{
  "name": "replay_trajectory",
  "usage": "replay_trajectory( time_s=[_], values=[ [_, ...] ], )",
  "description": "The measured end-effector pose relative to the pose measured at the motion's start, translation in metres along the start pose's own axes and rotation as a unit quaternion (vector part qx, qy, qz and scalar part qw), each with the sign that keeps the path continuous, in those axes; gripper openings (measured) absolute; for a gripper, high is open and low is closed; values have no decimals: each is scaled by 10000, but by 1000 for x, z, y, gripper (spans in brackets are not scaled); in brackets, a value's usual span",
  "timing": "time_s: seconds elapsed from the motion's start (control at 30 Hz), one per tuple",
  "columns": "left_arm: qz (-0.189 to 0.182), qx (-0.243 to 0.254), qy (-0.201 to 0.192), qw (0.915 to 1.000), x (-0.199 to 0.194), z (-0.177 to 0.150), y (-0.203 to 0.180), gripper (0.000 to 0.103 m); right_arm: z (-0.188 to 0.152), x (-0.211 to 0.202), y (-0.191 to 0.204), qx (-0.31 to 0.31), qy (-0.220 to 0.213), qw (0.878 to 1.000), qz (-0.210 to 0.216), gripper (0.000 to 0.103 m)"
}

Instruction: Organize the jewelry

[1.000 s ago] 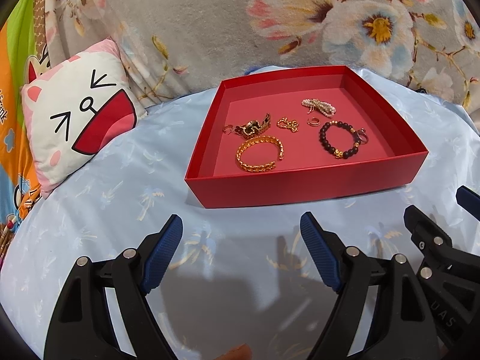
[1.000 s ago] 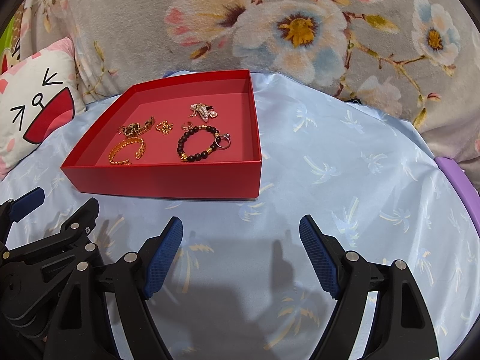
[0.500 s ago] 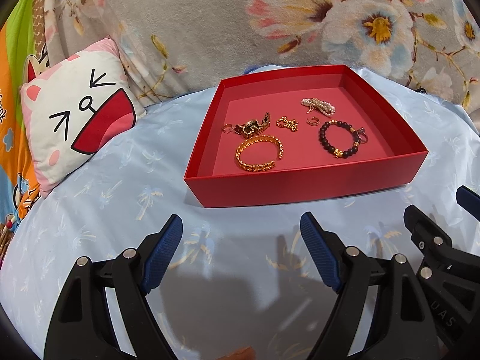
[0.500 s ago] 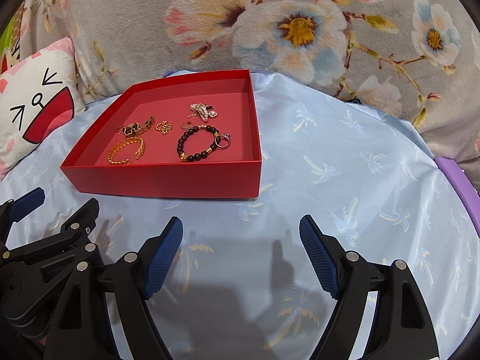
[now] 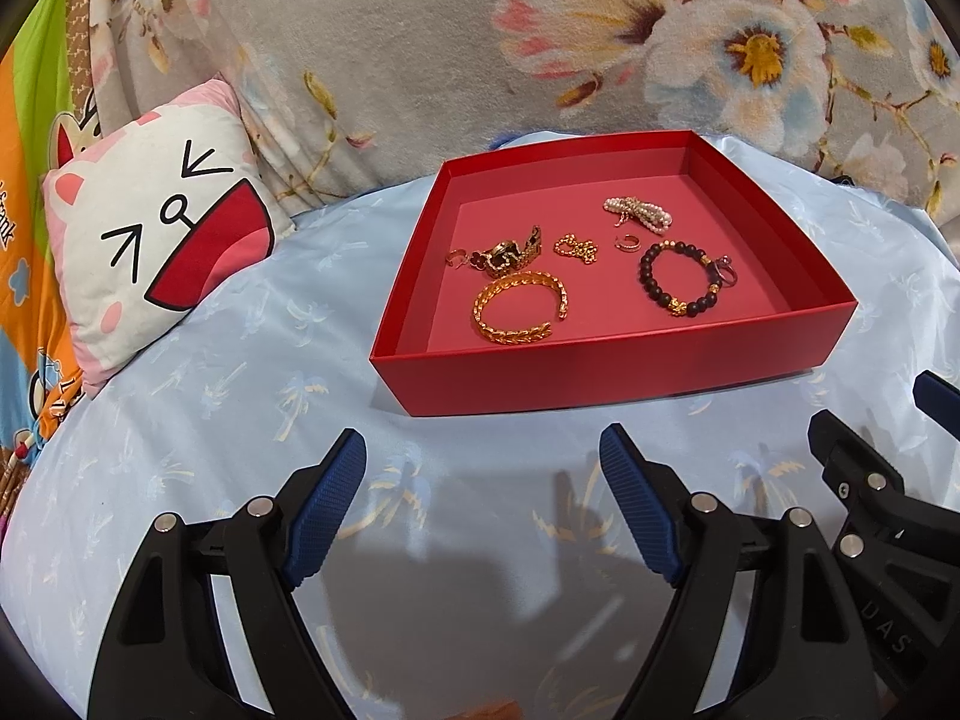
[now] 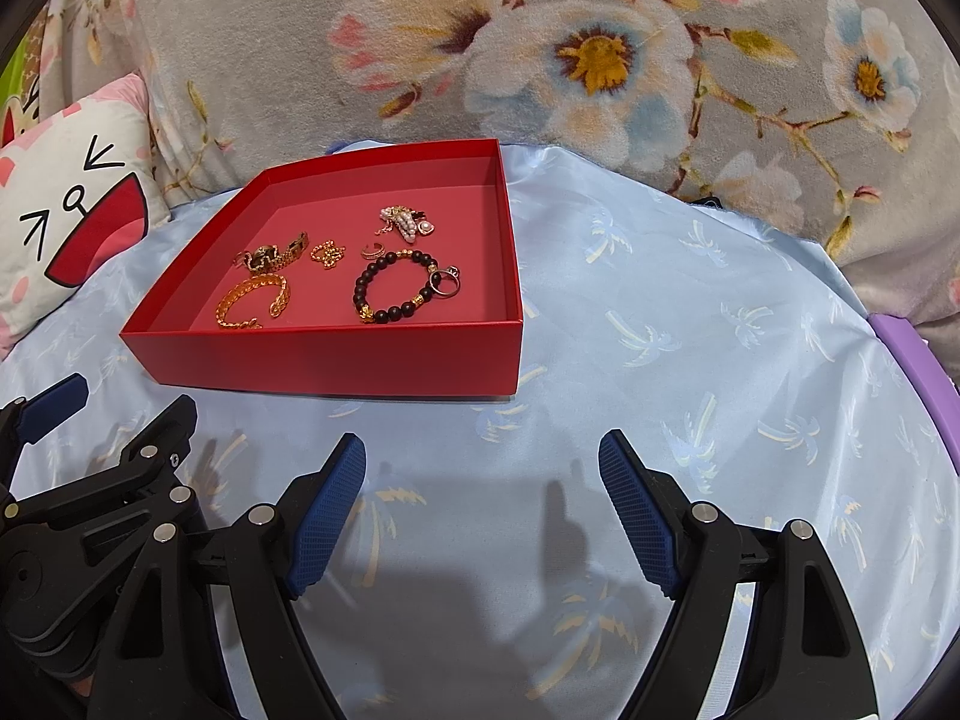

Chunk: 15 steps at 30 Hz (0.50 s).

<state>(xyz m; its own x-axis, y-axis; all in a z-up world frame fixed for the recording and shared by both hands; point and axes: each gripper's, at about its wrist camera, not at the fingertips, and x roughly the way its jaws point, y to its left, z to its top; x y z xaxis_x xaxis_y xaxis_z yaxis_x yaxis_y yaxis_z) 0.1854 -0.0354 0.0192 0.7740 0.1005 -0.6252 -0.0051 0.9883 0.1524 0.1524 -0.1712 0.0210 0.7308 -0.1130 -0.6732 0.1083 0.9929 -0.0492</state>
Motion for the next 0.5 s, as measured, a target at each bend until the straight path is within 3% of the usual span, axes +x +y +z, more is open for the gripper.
replay_trajectory(
  time_s=[0.5],
  values=[
    [6,-11,29,10000,1,1,0,77,-1,0,0,-9,23,10000,-16,79]
  ],
)
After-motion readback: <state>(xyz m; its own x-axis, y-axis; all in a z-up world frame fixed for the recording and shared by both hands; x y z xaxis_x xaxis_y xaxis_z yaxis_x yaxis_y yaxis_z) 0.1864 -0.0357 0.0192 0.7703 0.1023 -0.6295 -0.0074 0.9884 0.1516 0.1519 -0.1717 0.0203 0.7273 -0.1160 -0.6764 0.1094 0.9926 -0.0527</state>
